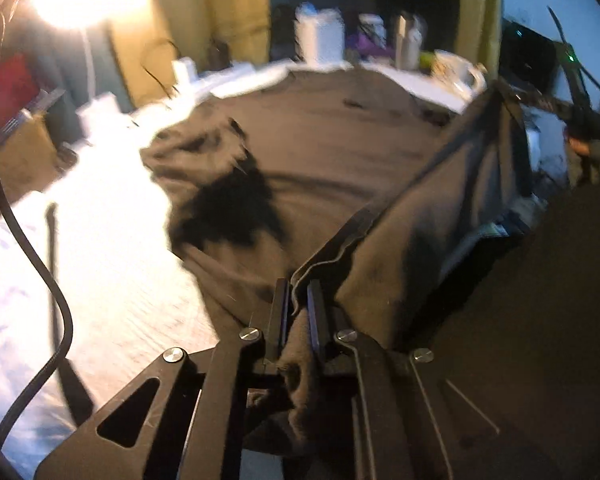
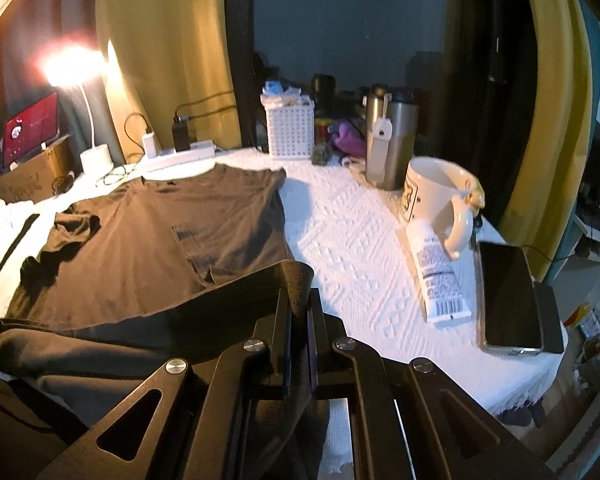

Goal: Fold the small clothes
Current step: 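Lift the held hem with both grippers and carry it toward the collar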

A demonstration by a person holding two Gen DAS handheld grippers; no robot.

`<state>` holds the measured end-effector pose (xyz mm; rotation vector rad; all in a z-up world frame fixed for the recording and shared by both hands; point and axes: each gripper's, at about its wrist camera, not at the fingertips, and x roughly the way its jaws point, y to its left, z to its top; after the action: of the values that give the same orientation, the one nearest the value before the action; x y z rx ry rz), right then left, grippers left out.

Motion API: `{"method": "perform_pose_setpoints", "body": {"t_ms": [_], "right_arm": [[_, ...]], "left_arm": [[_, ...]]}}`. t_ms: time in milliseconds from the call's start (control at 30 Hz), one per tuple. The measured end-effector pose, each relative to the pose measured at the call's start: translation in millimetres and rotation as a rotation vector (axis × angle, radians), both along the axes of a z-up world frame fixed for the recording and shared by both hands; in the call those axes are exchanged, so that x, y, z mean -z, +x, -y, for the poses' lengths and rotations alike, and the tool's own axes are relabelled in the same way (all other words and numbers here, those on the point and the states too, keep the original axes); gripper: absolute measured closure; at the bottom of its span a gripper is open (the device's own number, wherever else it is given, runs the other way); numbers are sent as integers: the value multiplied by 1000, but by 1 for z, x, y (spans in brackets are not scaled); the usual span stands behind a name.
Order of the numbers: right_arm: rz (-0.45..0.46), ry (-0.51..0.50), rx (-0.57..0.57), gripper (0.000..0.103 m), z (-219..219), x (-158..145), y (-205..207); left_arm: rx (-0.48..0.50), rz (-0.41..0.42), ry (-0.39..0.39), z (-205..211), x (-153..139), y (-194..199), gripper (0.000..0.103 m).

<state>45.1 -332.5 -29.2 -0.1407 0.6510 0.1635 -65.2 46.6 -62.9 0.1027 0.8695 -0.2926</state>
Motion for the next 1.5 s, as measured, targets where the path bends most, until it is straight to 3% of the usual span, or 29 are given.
{"method": "perform_pose_setpoints", "body": {"t_ms": [167,267,400,533,600,767,867,1033,1067,1167,1233,1500], "right_arm": [[49,13,-10,97,-3,-16,-4],[73,17,-20,97,-7,-22,-6],[38,30,-27,97,-9,-10,2],[-11,24,-48,97,-17,10,9],[-40,19,-52,97,-20,20,13],[-60,12,-42,97,-18,30,16],[-66,16,-35,97,-13,31,16],[-69,13,-26,97,-9,31,15],[-69,14,-26,97,-8,31,15],[-68,17,-25,97,-8,30,15],[-67,18,-25,97,-8,30,15],[-78,20,-21,97,-5,32,17]], "left_arm": [[-47,82,15,-8,-21,3,96],[-113,112,-17,-23,-23,8,96],[-146,81,10,-37,-1,24,96],[-152,-19,64,-42,31,41,90],[-150,-56,91,-42,37,42,82],[-176,-81,54,-57,36,33,58],[-159,-104,17,-63,35,30,58],[-146,-39,-44,-69,7,35,58],[-139,-26,-33,-68,4,38,58],[-140,21,122,-55,3,51,58],[-102,19,173,-45,6,58,58],[-9,-57,121,-36,20,55,58]]}}
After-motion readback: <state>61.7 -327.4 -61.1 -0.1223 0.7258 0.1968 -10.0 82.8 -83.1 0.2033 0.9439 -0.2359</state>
